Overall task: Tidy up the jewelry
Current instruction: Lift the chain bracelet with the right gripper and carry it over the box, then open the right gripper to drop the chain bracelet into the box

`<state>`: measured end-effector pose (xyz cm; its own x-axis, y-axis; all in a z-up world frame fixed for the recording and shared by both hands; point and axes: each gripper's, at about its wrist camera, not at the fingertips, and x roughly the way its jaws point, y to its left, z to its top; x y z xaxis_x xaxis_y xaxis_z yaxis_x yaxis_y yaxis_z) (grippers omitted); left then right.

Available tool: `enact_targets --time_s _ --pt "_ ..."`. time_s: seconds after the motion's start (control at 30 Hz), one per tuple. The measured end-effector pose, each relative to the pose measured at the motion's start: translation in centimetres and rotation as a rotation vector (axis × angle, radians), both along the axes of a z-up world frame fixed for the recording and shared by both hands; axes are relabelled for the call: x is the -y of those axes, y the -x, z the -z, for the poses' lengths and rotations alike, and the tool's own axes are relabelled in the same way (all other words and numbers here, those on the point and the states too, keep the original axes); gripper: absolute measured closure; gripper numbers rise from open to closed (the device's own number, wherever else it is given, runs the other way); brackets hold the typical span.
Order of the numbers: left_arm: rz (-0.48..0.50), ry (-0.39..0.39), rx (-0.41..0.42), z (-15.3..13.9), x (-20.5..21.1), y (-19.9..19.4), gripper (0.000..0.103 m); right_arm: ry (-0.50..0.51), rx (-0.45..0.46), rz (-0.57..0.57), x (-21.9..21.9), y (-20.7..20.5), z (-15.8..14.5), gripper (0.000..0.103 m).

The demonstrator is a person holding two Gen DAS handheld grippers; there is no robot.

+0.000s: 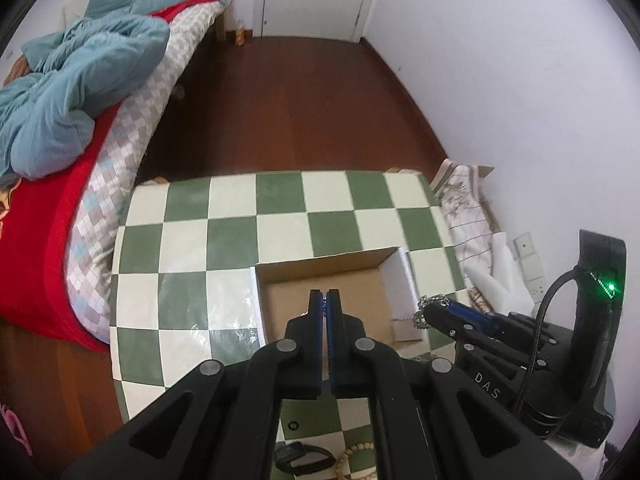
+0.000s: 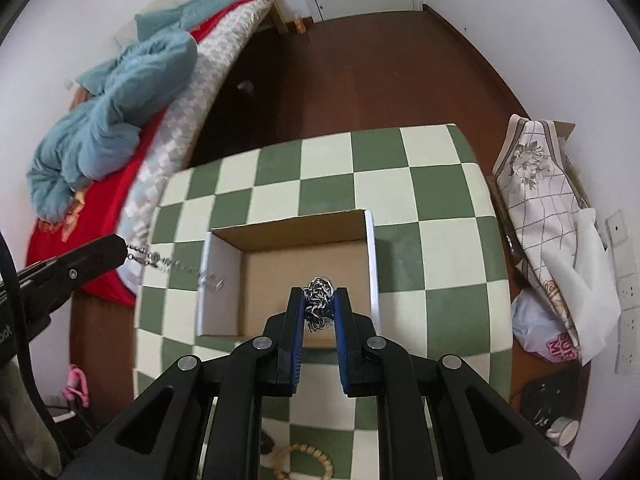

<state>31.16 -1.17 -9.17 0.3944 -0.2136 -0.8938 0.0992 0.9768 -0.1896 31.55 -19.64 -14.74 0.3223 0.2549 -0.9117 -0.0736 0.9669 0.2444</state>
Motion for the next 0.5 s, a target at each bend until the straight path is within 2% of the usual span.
enact_targets --time_s 0.23,0.43,0.5 --pt "-0.037 0.013 -0.082 4.4 -0.8 -2.0 0.103 0.081 -0.040 -0.020 -1.3 -2.7 3.4 0.088" --pt "-0.050 0.006 -0.112 6.1 -1.2 -3.0 0.103 0.135 -0.057 -0.045 -2.2 -4.3 4.5 0.088" --pt "-0.062 -0.025 -0.129 6.4 -1.2 -3.2 0.101 0.144 -0.063 -0.047 -2.2 -4.5 4.7 0.088"
